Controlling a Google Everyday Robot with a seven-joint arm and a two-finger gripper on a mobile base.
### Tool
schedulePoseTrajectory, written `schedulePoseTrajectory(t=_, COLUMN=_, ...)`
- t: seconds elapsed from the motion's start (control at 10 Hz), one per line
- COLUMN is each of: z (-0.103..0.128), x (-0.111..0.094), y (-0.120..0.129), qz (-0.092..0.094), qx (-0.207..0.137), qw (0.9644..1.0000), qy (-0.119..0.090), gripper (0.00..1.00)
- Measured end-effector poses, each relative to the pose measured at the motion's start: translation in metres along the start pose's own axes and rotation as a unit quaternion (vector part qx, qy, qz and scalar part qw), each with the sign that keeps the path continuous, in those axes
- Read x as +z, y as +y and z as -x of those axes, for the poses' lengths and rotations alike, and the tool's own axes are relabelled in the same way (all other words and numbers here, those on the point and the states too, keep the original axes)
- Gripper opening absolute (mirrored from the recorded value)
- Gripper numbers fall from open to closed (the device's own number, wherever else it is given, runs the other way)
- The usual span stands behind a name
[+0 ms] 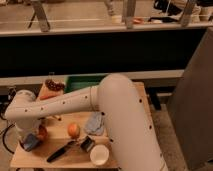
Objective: Wipe red bowl with sponge
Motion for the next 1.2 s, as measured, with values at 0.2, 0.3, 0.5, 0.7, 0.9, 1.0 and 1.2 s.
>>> schedulePoseTrajectory(t=0.2, z=0.012, x=-0.003, y=0.007, qz=-0.004, qx=0.013, qw=0.9999, qy=0.000, gripper=0.05)
schedulePoseTrajectory(t=0.3, z=0.017, x=-0.005, y=0.012, qz=-0.004, qx=0.021, qw=0.9998, qy=0.002, gripper=0.05)
schedulePoseTrajectory(t=0.5, z=0.028, x=-0.009, y=0.024, qz=-0.003, qx=0.038, qw=0.9992, qy=0.006, gripper=0.05)
schedulePoseTrajectory(t=0.7, z=0.035, x=-0.010, y=0.040, qz=-0.002, qx=0.060, qw=0.9981, qy=0.015, gripper=0.05)
schedulePoseTrajectory(t=0.9, z=0.030, x=-0.012, y=0.051, qz=0.000, qx=0.072, qw=0.9971, qy=0.024, gripper=0.05)
schedulePoseTrajectory(t=1.0, z=0.025, x=-0.012, y=0.054, qz=0.002, qx=0.075, qw=0.9968, qy=0.030, gripper=0.05)
schedulePoseTrajectory(t=1.2, z=0.011, x=-0.014, y=0.056, qz=0.004, qx=0.073, qw=0.9966, qy=0.039, gripper=0.05)
